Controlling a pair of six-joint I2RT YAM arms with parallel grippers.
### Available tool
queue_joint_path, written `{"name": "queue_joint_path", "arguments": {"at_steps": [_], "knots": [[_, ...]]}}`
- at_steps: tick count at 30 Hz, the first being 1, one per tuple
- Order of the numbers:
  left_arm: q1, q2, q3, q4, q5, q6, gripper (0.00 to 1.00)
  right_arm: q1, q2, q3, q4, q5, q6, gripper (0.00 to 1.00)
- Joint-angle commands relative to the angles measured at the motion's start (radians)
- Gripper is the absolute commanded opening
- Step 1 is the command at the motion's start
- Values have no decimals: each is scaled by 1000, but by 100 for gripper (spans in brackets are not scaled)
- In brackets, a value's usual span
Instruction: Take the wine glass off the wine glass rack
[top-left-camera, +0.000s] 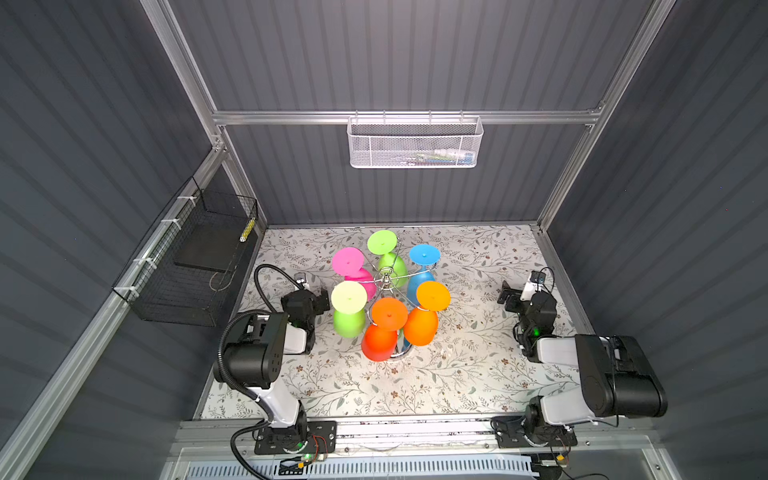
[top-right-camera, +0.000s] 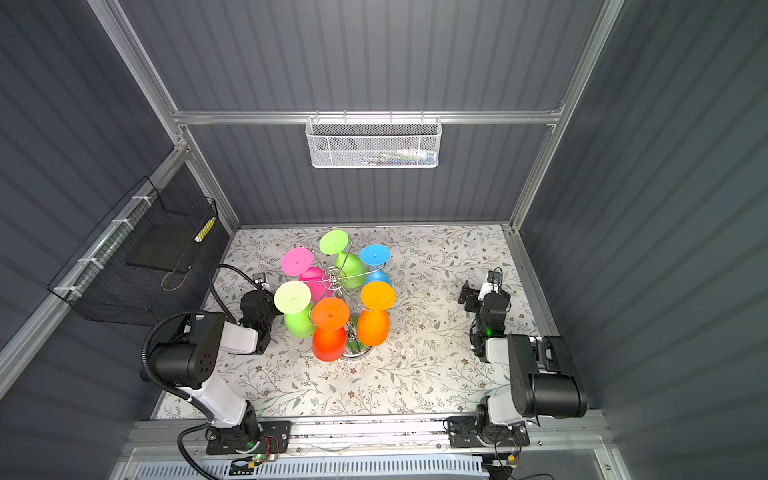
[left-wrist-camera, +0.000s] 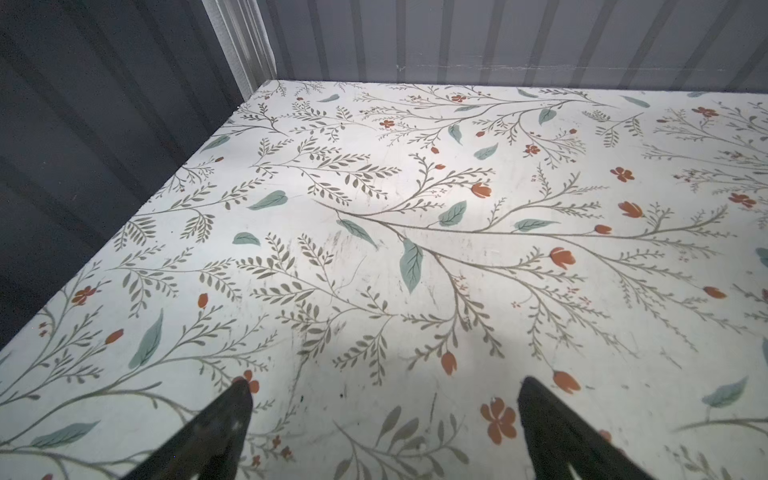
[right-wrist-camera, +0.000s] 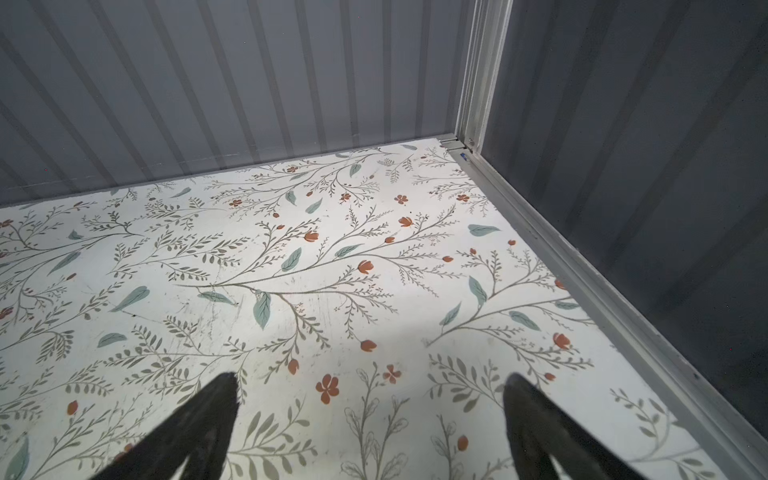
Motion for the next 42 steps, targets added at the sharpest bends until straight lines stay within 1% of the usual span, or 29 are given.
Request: {"name": "queue_joint_path", "arguments": {"at_steps": [1,42], "knots": [[-7,9,19,-7,-1,17,100,-4,-12,0,15,-7,9,99],[-7,9,22,-15,-1,16,100,-10,-14,0,14,-14,14,99]]}}
